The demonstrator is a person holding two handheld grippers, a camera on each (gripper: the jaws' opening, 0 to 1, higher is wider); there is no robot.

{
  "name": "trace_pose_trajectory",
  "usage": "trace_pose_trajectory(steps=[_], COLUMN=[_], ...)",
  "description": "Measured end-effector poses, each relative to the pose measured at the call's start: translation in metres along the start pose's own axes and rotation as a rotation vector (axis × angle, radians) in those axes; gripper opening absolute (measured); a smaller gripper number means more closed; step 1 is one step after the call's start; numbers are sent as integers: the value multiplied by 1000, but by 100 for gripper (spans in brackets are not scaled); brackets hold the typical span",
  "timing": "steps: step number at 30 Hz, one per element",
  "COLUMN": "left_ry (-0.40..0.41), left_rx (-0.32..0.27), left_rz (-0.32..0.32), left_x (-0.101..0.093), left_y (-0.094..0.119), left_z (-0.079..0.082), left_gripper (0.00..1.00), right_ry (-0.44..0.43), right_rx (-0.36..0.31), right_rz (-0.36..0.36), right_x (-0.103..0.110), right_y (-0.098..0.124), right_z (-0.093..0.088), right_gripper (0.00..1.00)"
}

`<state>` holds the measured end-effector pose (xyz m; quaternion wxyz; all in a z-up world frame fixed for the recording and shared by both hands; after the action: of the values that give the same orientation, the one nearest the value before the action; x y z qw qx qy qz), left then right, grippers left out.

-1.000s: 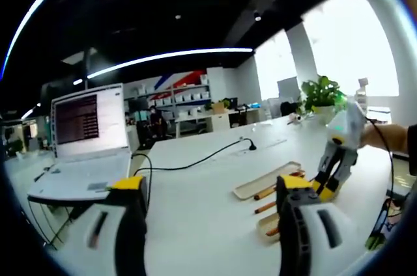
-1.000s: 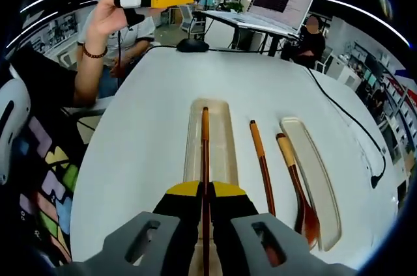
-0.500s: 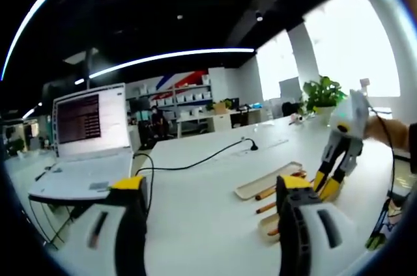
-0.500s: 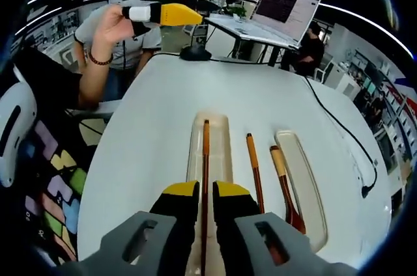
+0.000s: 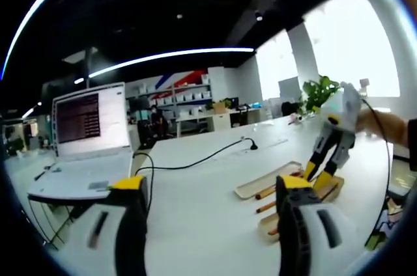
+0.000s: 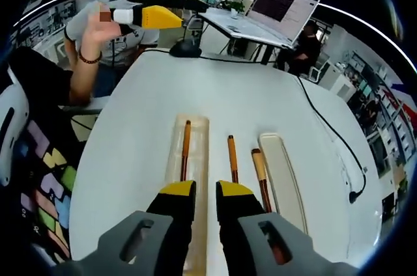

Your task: Arrange the utensils inside the cutlery case until each visible utensil rests in its matching compartment.

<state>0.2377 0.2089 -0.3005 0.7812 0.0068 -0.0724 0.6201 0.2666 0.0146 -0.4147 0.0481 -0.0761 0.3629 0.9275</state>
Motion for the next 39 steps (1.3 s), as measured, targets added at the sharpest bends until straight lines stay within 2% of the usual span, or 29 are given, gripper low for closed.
trace_pose_trajectory(steps=[9,15,18,23,32,35,38,39], left_ry=[12,10,5,0,-2,1,18,20], left_rx=[-9,-13,-3,2,8,4,40,40], left_rz=[2,0,-7,-12,-9,-10,-17,-23], left_x=[4,4,3,2,2,2,0,-1], left_y=[1,1,-1,-1,0,-1,-1,-1], left_z=[3,4,2,1,-1,-1,-8,-8], left_gripper=[85,85,84,84,84,84,85,85], right_ry=[-66,-84,-102,-114,-138,-150,-153,-160], right_rx=[38,42,29,40,73,66,70,67], right_rz=[-24,-29,4,1,-9,-11,-13,-7], right_x=[-31,-39,-35,-36,-37,-39,-41,-40], right_y=[-13,-23,-30,-38,-36,-37,-41,-43], right_z=[-12,-16,-16,-23,-35,-36,-38,-39], right_gripper=[12,13,14,14,11,11,10,7])
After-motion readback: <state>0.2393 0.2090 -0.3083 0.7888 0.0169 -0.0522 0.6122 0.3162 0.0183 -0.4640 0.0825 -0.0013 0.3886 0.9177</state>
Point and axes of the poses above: the point that each gripper's makers call its tool centre point, and the gripper's own axes: y roughly backward along the fingers, x roughly to its left, z roughly out of its top, the point moved 1 cm from there along y, roughly backward along the fingers, and after that the axes turned 9 degrees about -x, right-handed, at the moved point
